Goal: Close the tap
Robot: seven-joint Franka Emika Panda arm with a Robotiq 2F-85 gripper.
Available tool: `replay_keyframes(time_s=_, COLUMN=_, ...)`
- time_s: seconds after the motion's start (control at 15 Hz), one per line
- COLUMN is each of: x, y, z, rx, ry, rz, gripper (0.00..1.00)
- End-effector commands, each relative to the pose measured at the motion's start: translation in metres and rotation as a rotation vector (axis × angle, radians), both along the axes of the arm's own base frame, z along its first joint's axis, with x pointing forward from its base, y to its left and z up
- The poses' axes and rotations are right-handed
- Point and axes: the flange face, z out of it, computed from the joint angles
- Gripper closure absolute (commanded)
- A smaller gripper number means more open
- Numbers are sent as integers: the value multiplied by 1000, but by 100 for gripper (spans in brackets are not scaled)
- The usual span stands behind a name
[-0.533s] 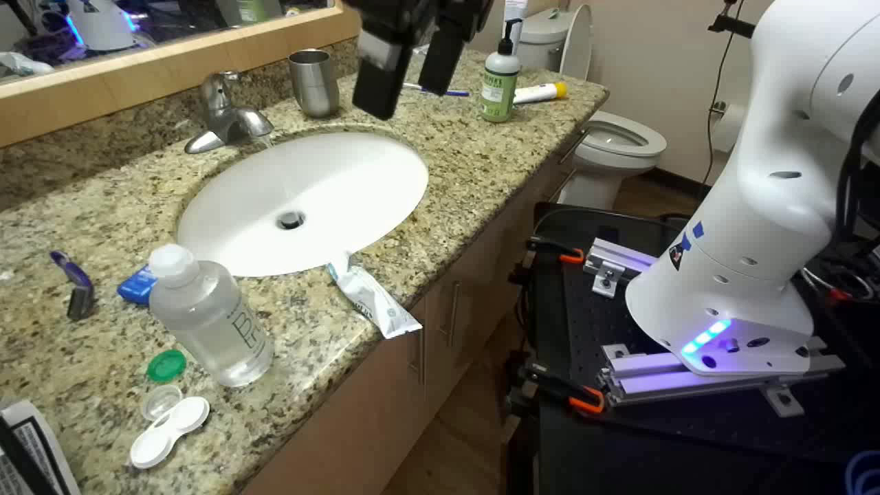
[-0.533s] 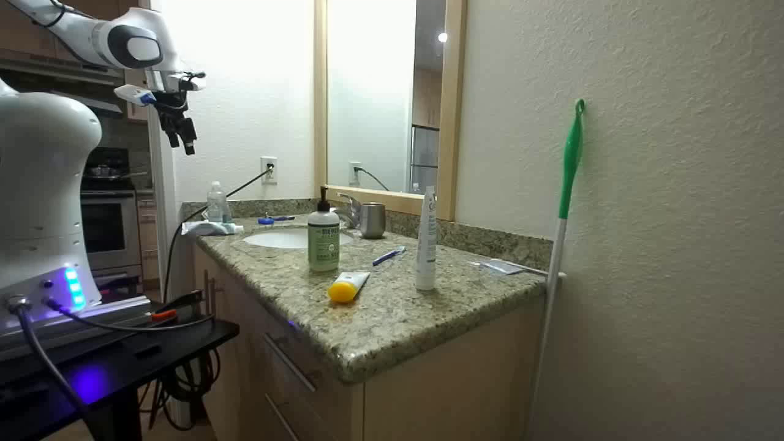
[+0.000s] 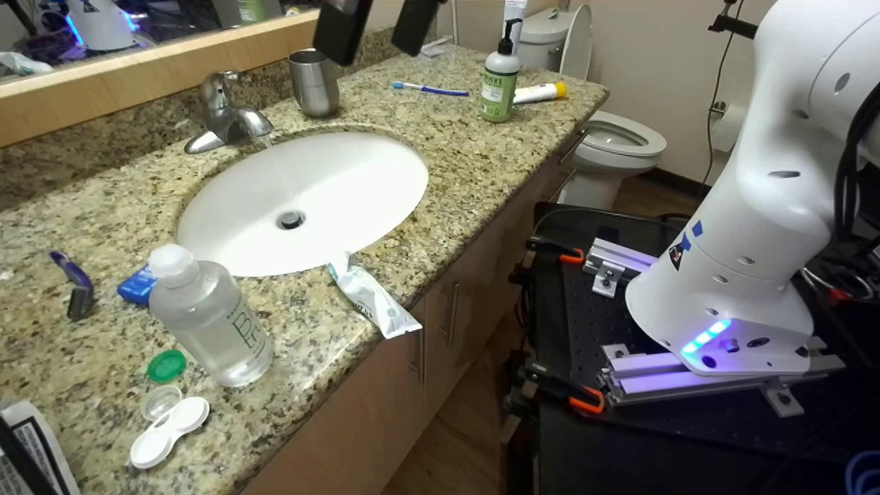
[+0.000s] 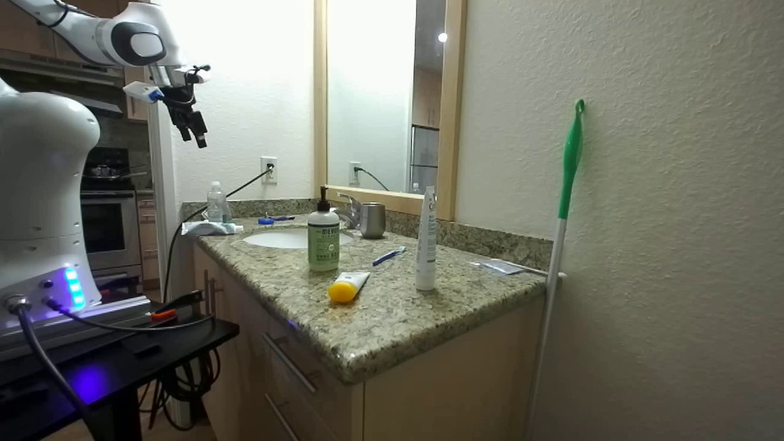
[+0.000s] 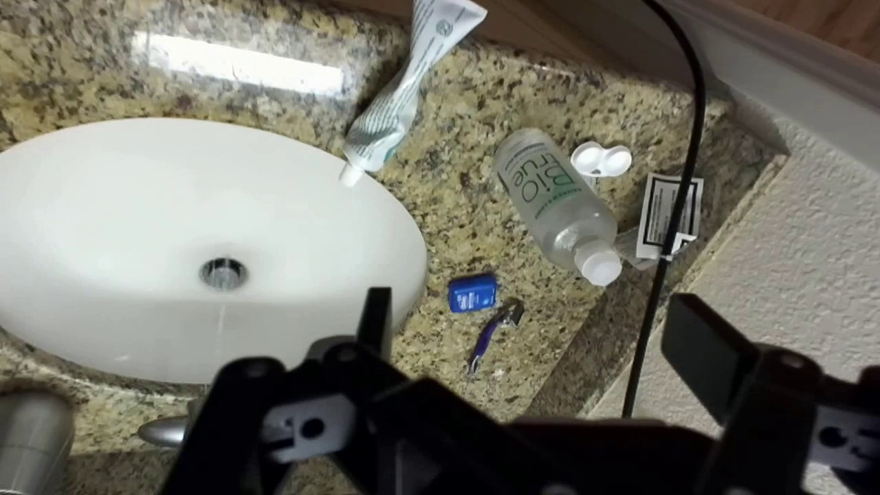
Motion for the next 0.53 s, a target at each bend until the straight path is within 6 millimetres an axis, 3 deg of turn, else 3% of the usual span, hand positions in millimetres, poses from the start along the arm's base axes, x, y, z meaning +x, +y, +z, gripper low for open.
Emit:
replay_keyframes(time_s=0.0, x=0, y=1, z=2, rx=3, ry=-10, rz=2, gripper=0)
replay_keyframes(time_s=0.2, x=-2, y=9, z=3, rx=2, ry=-16, rz=23, gripper=0)
replay_keyframes(time_s=0.27, x=8, y=-4, z=-5, rx=-18, ry=-7, rz=-18, gripper=0)
replay_keyframes(time_s=0.33, x=26, y=-32, z=-12, rx=-15, ry=-39, rz=-116, gripper=0)
replay_keyframes(time_s=0.47, x=53, y=-73, z=-13, rx=22, ry=-83, rz=-228, gripper=0)
